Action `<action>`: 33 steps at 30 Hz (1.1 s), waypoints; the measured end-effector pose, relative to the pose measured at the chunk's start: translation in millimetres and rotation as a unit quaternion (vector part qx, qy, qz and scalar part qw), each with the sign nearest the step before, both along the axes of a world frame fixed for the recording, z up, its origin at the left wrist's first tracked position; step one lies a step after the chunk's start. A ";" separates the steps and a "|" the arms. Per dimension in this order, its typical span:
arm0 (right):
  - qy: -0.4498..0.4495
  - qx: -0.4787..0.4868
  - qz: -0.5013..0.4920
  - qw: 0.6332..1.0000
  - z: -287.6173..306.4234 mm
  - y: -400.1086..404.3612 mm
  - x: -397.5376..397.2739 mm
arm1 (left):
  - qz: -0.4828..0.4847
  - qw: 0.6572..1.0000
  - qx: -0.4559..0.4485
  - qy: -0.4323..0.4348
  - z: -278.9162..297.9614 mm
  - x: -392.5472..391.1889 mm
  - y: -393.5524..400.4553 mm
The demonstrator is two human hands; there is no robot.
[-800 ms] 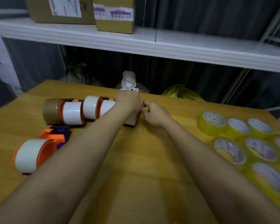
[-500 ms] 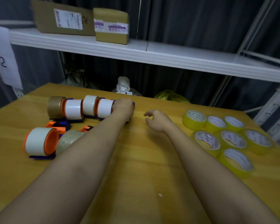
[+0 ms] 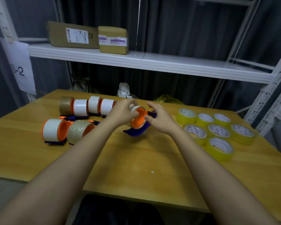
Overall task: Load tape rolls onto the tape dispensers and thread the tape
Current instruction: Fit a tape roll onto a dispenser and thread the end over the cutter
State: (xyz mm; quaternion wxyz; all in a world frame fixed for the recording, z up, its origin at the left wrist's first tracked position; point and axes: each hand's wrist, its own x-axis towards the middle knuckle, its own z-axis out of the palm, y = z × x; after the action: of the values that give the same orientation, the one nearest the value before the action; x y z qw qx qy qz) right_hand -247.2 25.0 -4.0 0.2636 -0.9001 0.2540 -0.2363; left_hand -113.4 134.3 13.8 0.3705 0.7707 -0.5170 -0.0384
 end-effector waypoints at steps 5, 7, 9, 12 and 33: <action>0.046 0.028 0.061 0.997 10.8 23.2 -16.0 | -0.047 0.998 -0.036 0.012 -4.2 -17.2 34.9; 0.074 0.039 0.073 0.994 16.1 27.4 -19.8 | -0.060 0.997 -0.050 0.022 -3.9 -18.9 40.0; 0.082 0.062 0.082 0.991 19.2 29.5 -19.6 | -0.068 0.995 -0.060 0.030 -2.1 -18.7 39.5; 0.024 0.048 0.060 0.997 14.0 23.4 -8.0 | -0.070 0.994 -0.076 0.037 -4.0 -7.5 24.9; -0.094 0.111 0.009 0.989 -75.5 -50.1 12.9 | -0.029 0.990 -0.070 0.122 -104.6 22.8 -56.5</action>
State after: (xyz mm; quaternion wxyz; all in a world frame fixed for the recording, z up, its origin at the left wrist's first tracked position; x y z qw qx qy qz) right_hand -234.2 -25.1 -79.6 0.3867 -0.8412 0.2450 -0.2876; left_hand -90.6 77.8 -90.8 0.4827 0.7173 -0.4910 -0.1068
